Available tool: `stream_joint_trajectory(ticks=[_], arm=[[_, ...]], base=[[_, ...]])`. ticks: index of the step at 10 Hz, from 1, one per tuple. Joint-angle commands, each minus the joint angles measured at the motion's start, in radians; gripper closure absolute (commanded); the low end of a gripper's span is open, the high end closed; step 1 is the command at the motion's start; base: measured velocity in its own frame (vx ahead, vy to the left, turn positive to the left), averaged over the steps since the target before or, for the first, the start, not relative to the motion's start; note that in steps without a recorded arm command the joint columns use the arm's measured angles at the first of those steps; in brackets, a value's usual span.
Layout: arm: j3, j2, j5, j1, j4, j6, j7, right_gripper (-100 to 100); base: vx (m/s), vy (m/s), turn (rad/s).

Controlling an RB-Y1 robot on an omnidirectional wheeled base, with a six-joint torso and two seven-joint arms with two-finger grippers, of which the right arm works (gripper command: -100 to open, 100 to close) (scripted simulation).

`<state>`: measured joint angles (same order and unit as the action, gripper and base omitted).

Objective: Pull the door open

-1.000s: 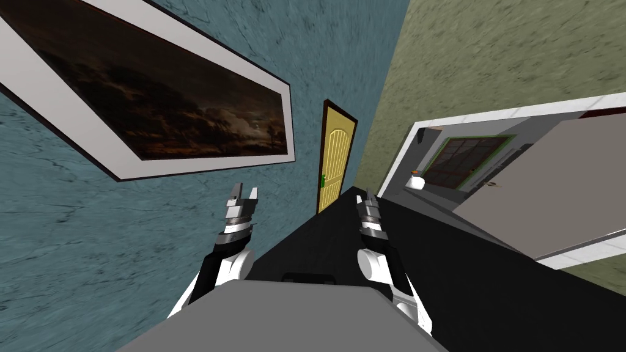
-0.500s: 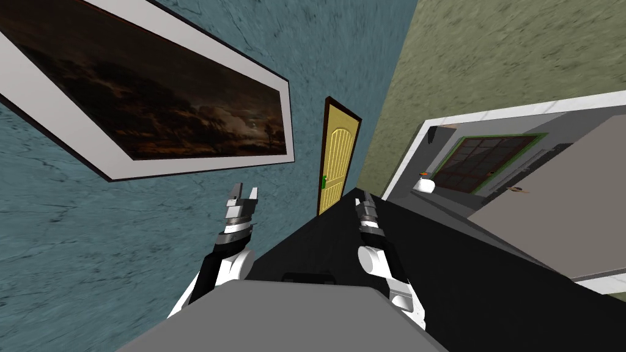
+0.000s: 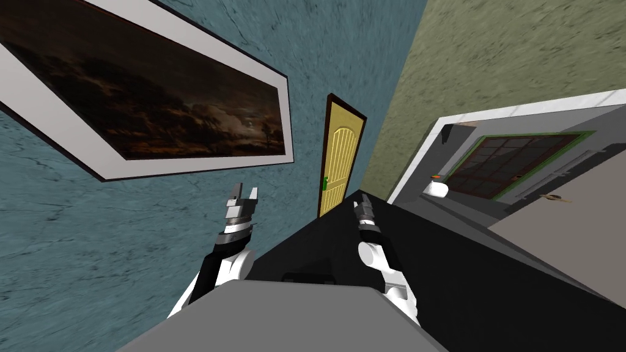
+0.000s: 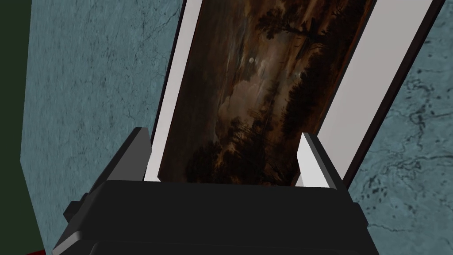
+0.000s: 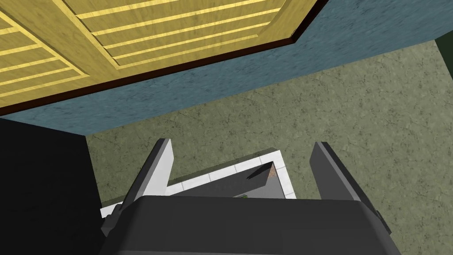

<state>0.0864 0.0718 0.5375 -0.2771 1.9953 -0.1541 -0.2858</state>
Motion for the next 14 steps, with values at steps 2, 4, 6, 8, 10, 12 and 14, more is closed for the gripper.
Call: stream_joint_trajectory(ticks=[2,4,6,8,10,12,14], arm=[[0.028,0.006,0.083,0.036,-0.062,0.052,-0.02,-100],[0.049,0.008,0.145,0.063,-0.111,0.09,-0.036,-100],[0.06,0.009,0.184,0.078,-0.136,0.11,-0.044,-100],[0.081,0.011,0.249,0.106,-0.186,0.149,-0.06,-100],[0.103,0.011,0.308,0.135,-0.237,0.189,-0.077,-100],[0.114,0.011,0.353,0.15,-0.263,0.21,-0.085,-100],[0.137,0.011,0.41,0.18,-0.315,0.25,-0.102,-100]], base=[[0.087,-0.092,0.104],[0.08,-0.078,0.095],[0.063,-0.087,0.065],[0.058,-0.057,0.083],[0.06,-0.094,0.103],[0.06,-0.075,0.048],[0.073,-0.09,0.095]])
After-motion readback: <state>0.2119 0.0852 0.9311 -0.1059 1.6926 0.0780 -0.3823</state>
